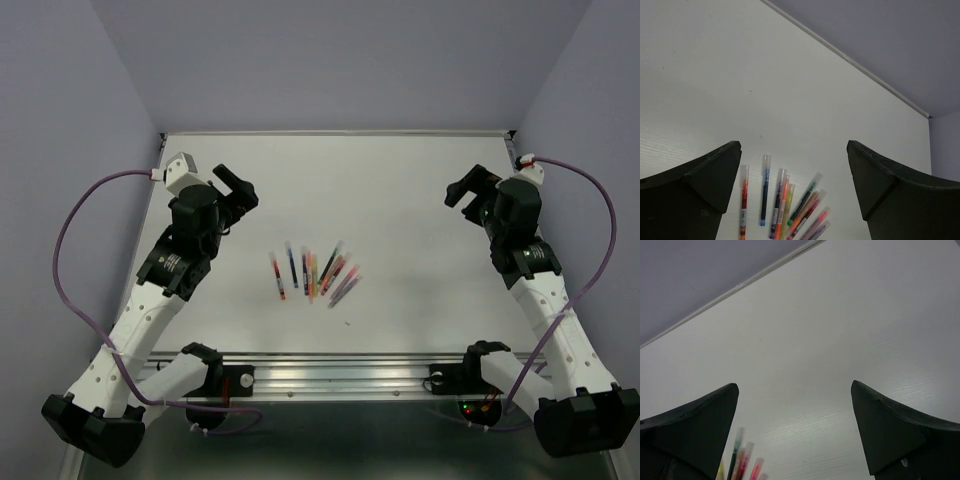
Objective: Open the pen caps
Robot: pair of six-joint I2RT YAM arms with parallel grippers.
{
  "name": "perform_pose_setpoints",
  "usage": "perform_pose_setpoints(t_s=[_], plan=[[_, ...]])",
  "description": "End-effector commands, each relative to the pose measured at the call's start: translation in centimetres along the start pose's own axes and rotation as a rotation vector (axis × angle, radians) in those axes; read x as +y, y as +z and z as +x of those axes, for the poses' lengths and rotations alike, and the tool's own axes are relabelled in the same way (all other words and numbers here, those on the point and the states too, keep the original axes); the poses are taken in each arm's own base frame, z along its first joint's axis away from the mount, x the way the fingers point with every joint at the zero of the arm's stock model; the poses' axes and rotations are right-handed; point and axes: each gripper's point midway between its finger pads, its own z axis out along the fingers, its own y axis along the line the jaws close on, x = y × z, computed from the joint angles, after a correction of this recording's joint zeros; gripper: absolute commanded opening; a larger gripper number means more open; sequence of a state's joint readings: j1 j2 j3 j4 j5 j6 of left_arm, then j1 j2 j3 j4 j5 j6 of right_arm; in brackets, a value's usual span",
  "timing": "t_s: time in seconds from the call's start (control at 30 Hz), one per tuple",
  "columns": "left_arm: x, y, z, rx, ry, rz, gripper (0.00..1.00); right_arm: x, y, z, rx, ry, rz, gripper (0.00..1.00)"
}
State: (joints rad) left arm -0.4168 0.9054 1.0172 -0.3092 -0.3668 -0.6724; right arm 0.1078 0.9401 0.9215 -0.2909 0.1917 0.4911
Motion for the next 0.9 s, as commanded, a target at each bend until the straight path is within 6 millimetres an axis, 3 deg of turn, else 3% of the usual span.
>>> perform_pose_setpoints(t_s=[0.0,0.17,0.23,0.43,0.53,0.67,0.87], plan=[[-0.3,-0.6,-1.5,-0.038,-0.025,0.005,0.99,0.3,-0.8,-2.7,-0.094,0.072,0.019,1.00],[0.9,-0.1,1.0,0.040,-0.011,-0.032,0.99,0.6,0.4,-0.9,-0.042,0.019,-0.018,1.00],[1.5,0.0,2.9,0.108,-0.004,-0.040,0.99,0.4,0.8,-0.2,-0.018,-0.014,-0.020,1.00],[4.7,0.3,11.4,0.394,0.051,-0.088,0.99,0.7,2.4,3.3,0.109,-0.042,-0.060,1.00],[7.7,-0.3,15.0,0.503,0.068,-0.186,0.99,0.6,3.1,4.4,0.150,-0.048,-0.058,1.00],[9.1,-0.8,18.5,0.609,0.054,-0.200,0.99,0.1,3.6,5.4,0.175,-0.045,-0.036,1.00],[9.7,-0.6,22.2,0.706,0.068,-0.236,0.99,-0.5,4.4,6.4,0.208,-0.043,-0.010,1.00]])
